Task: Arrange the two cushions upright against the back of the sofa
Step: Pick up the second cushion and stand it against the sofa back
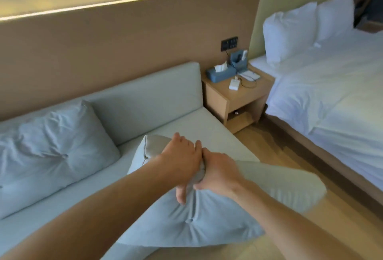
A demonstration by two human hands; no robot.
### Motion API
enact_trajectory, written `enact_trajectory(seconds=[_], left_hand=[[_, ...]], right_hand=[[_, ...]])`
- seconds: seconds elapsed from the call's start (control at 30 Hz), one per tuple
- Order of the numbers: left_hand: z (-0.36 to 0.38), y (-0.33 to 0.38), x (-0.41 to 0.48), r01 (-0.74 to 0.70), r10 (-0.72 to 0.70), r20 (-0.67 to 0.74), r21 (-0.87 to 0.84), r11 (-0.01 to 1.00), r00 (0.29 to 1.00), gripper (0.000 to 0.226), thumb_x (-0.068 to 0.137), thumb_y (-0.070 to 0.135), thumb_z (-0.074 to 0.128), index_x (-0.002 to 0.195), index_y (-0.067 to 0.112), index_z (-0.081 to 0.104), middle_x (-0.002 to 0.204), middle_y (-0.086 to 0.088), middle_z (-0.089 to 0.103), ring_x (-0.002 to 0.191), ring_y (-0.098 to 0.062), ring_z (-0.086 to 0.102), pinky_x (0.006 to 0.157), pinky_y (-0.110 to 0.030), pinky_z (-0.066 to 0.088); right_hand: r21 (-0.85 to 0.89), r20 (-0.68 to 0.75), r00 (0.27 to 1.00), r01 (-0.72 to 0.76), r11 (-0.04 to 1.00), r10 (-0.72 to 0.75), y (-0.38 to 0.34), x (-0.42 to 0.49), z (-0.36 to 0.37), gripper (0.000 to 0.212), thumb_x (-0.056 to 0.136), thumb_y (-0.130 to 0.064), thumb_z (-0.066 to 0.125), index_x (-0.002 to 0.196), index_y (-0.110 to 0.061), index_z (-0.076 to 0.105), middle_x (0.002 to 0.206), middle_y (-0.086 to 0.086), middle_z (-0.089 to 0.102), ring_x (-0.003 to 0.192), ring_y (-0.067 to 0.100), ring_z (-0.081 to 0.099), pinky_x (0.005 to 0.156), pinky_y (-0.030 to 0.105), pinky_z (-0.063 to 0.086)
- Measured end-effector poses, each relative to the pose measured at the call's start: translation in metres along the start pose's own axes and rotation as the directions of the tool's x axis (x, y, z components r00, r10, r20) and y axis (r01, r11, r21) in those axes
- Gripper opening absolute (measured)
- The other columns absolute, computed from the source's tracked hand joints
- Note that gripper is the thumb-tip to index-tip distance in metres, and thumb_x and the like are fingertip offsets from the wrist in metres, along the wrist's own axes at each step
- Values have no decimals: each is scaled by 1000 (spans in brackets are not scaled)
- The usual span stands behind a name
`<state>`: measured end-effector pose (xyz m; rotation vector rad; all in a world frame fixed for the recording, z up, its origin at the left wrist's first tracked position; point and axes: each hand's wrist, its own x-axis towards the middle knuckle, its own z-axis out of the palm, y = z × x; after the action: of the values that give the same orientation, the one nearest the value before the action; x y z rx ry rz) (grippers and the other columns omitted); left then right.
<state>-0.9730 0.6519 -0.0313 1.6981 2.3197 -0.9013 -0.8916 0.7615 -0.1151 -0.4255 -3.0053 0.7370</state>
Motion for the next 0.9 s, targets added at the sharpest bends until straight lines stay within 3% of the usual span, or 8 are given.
enact_trajectory(seconds=[0.07, 0.13, 0.2, 0.27, 0.37, 0.57, 0.7, 0.9], left_hand=[[-10, -18, -3, 82, -89, -105, -70, 994, 991, 85, 65, 54, 83, 126, 9, 45, 101, -5, 53, 95, -27, 59, 83, -43, 38], [-18, -36, -10, 128, -172, -270, -171, 977, 947, 37, 76, 35, 71, 99, 19, 47, 90, -1, 60, 88, -25, 65, 77, -37, 35], [-25, -56, -17, 151, -221, -345, -219, 964, 912, 26, 76, 28, 65, 91, 22, 46, 96, -3, 69, 89, -28, 66, 79, -36, 36], [-33, -81, -22, 164, -258, -386, -260, 952, 886, 26, 74, 27, 67, 90, 24, 47, 97, -3, 71, 89, -30, 66, 81, -36, 39], [-36, -129, -23, 164, -301, -493, -303, 939, 816, 29, 74, 28, 70, 86, 24, 44, 93, -4, 70, 87, -33, 65, 75, -34, 33], [24, -233, 20, 205, -346, -506, -315, 927, 790, 36, 57, 27, 82, 70, 20, 50, 61, -1, 61, 55, -32, 58, 61, -33, 41], [84, -315, 59, 288, -429, -410, -363, 886, 805, 43, 58, 40, 88, 81, 20, 57, 74, 1, 67, 69, -33, 64, 62, -32, 31], [156, -410, 120, 448, -590, -143, -518, 728, 794, 53, 68, 59, 80, 99, 27, 51, 98, 3, 70, 92, -28, 61, 66, -35, 38]], right_hand=[[-71, -20, 999, 42, 997, -44, -17, 11, -36, 57, 63, -44, 84, 104, -19, 53, 90, -2, 71, 83, 25, 68, 69, 36, 48], [-115, -43, 991, 123, 986, -128, -27, 19, -67, 55, 64, -47, 83, 100, -20, 51, 90, -2, 68, 83, 25, 65, 71, 36, 42], [-112, 27, 983, 184, 976, -182, -14, 28, -101, 81, 58, -56, 85, 122, -23, 50, 114, -4, 64, 103, 21, 60, 91, 38, 43], [-171, 192, 976, 136, 976, -102, 24, 35, -135, 132, 45, -64, 89, 154, -28, 24, 152, -3, 38, 137, 21, 37, 115, 43, 28], [-350, 245, 969, 59, 935, 31, 97, 61, -166, 160, 35, -73, 86, 160, -34, -5, 166, -6, 14, 151, 19, 18, 120, 46, 19], [-128, 159, 986, -36, 991, 56, 121, 188, -141, 90, 43, -56, 95, 121, -32, 57, 114, -14, 64, 108, 14, 61, 96, 39, 48], [-68, 139, 990, 8, 998, 2, 102, 299, -115, 65, 49, -42, 98, 102, -28, 63, 98, -11, 65, 90, 11, 62, 81, 36, 53], [-270, 213, 972, 151, 951, -94, 68, 463, -114, 61, 50, -48, 94, 97, -26, 62, 96, -9, 61, 85, 17, 60, 77, 40, 53]])
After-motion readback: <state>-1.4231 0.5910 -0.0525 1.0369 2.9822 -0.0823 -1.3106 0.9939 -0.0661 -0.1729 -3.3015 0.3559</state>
